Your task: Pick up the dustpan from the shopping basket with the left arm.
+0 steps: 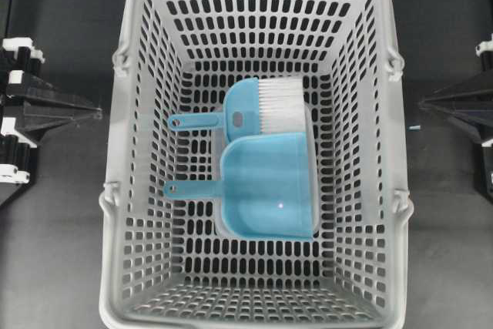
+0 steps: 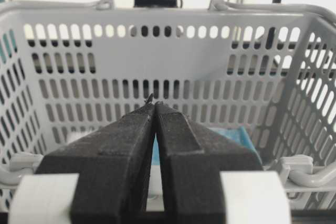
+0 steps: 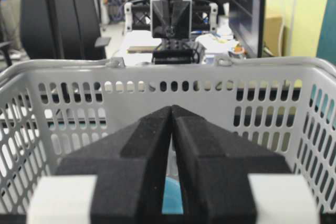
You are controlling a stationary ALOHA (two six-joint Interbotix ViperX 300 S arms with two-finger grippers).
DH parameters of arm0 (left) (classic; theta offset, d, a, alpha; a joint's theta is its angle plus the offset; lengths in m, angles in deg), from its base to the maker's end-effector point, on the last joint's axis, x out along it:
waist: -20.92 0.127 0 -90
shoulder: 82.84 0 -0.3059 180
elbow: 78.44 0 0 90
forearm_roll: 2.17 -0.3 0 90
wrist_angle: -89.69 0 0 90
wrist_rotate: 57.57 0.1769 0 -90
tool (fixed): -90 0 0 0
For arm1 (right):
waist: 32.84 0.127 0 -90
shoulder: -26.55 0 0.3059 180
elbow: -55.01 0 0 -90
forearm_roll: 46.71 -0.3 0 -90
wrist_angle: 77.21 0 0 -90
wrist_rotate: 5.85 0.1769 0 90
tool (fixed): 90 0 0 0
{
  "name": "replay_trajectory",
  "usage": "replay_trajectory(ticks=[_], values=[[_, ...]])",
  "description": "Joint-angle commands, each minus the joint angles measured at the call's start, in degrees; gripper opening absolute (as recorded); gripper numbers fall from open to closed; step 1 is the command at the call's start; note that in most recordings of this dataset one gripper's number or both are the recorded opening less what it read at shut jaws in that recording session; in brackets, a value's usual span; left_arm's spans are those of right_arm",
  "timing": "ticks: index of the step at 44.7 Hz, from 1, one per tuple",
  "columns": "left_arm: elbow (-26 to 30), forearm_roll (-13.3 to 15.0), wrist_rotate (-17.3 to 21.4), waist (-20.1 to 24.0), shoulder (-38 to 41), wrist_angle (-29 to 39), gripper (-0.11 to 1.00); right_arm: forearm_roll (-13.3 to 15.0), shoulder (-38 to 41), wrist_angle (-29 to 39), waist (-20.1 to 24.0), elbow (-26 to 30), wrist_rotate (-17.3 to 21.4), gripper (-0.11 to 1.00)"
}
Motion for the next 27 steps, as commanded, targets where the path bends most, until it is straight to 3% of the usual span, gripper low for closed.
replay_trajectory(ticks=[1,5,15,27], values=[[4.6,-2.3,-1.6,0.1,0.4,3.7,0.06,-0.2,0.5,-0.2,-0.6,0.8,0.4,0.0],[8.9,-2.3,-2.5,0.1,1.0,12.0,0.0,-0.5,0.1,1.7,-0.6,1.0,0.4,0.0],[22.1,-2.3,-2.5,-0.1,5.4,35.6,0.0,-0.5,-1.1,12.5,-0.7,3.6,0.0,0.0],[41.9,-2.3,-2.3,-1.6,19.9,59.4,0.0,-0.5,-3.1,20.3,-0.7,5.2,-0.4,0.0]])
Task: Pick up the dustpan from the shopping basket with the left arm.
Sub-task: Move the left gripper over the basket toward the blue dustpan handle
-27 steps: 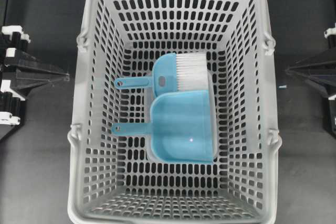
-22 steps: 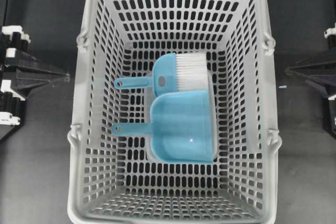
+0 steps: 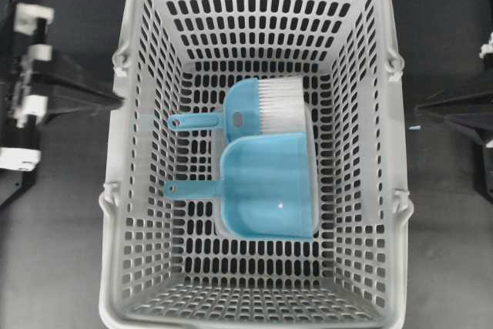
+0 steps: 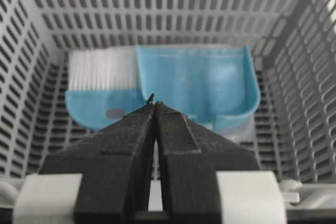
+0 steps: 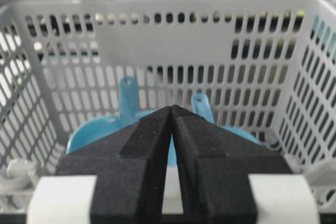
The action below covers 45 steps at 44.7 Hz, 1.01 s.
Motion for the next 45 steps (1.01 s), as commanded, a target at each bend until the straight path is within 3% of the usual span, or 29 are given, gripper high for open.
replay_trajectory(ticks=[1,13,20,27,30,37,40,45], values=[[9.4,-0.2,0.2,-1.4,6.2,9.1,0.0,-0.2,-0.6,1.2,0.0,1.8,0.0,0.0],[24.0,-0.3,0.2,-2.9,21.8,29.2,0.0,-0.2,-2.5,1.5,0.1,1.6,0.4,0.0],[29.4,-0.3,0.5,-4.1,29.1,32.8,0.0,-0.2,-3.1,1.5,0.3,1.0,0.4,0.0],[31.0,-0.3,-0.3,-5.0,34.6,34.0,0.03,-0.2,-3.7,1.1,0.4,0.3,0.5,0.0],[30.9,-0.3,-0.4,-5.1,36.6,34.4,0.16,-0.2,-4.1,1.1,0.5,0.0,0.5,0.0],[30.7,-0.3,-0.3,-5.5,40.2,34.4,0.66,-0.3,-5.7,1.1,0.5,-0.4,0.5,0.0],[30.2,-0.3,-0.1,-5.5,41.5,34.4,0.82,-0.2,-6.4,1.1,0.5,-0.8,0.5,0.0],[29.6,-0.3,-0.1,-5.9,43.3,34.4,0.91,-0.2,-7.5,1.4,0.5,-1.1,0.5,0.0]])
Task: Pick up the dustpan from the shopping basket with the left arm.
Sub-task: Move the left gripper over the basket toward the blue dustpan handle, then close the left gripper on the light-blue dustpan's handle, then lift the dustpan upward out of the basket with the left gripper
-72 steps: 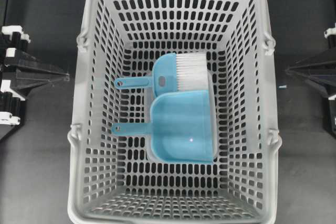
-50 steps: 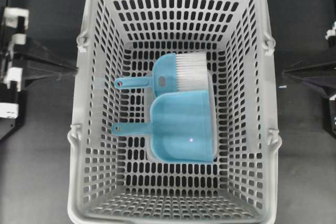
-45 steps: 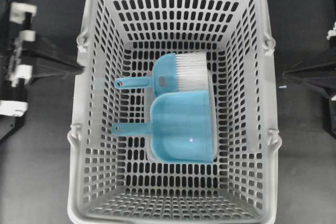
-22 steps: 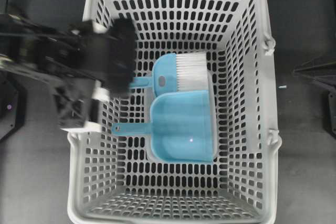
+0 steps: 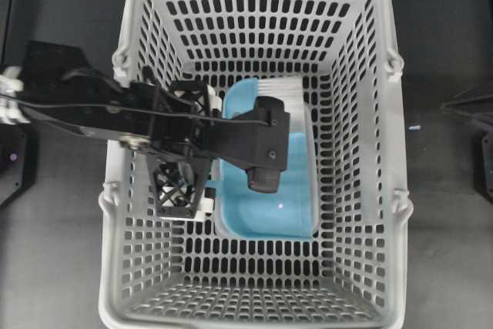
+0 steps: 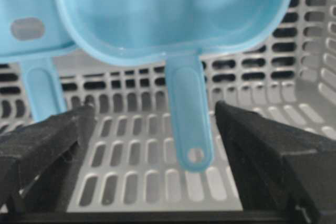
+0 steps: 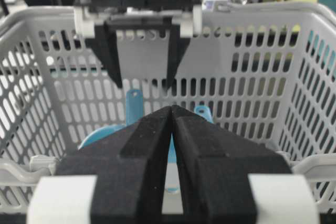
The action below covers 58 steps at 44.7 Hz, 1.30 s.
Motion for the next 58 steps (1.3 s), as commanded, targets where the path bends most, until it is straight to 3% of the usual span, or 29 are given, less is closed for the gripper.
replay_trajectory(ticks=[1,15,27,31,39,58], values=[[0.0,-0.2,0.2,-0.6,0.9,-0.3,0.9,-0.2,-0.3,-0.3,0.1,0.3,0.1,0.0],[-3.2,-0.2,-0.4,-2.5,5.6,-1.8,0.89,-0.2,-1.1,0.1,0.1,-0.3,0.1,0.0],[-6.9,-0.2,-1.5,-1.9,5.8,-9.6,0.86,-0.3,-1.0,0.1,0.1,-0.6,0.2,0.0],[-7.7,-0.2,-3.3,-1.7,5.1,-10.3,0.76,-0.2,-1.0,0.1,0.1,-0.7,0.2,0.0],[-7.9,-0.2,-4.0,-1.2,1.9,-10.5,0.27,-0.2,-1.0,0.1,0.1,-1.0,0.2,0.0],[-0.4,-0.2,-4.0,1.1,-6.8,-9.9,0.28,-0.3,-1.1,0.1,0.1,-1.5,0.3,0.0]])
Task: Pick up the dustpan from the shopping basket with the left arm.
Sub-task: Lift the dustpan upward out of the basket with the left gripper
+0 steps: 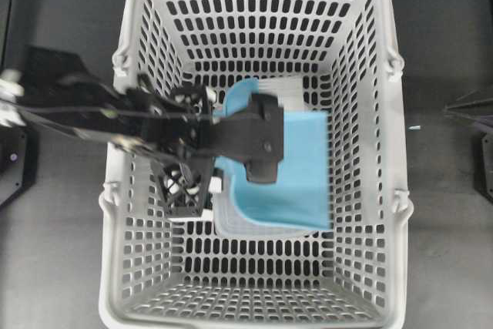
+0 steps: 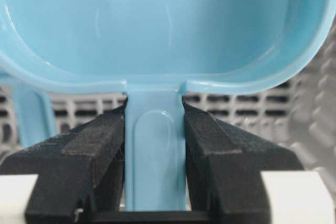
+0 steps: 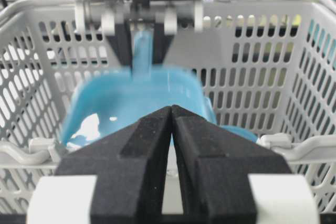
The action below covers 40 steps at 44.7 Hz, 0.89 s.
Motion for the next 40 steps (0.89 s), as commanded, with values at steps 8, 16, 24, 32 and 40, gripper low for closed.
replay_trajectory(ticks=[8,16,24,32,40], values=[[5.0,-0.2,0.1,1.7,-6.8,-0.3,0.28,-0.2,-0.7,-0.3,0.1,0.4,0.2,0.0],[3.3,-0.2,0.2,1.6,-8.1,-1.3,0.28,-0.2,-1.4,-0.3,0.1,0.4,0.2,0.0],[2.9,-0.2,0.1,1.3,-8.4,-3.1,0.28,-0.2,-1.4,-0.3,0.1,0.3,0.2,0.0],[2.9,-0.2,0.1,1.3,-8.4,-3.5,0.28,-0.2,-1.4,-0.3,0.1,0.4,0.4,0.0],[2.5,-0.2,0.1,0.9,-9.0,-3.5,0.28,-0.2,-1.6,-0.3,0.1,0.3,2.5,0.0]])
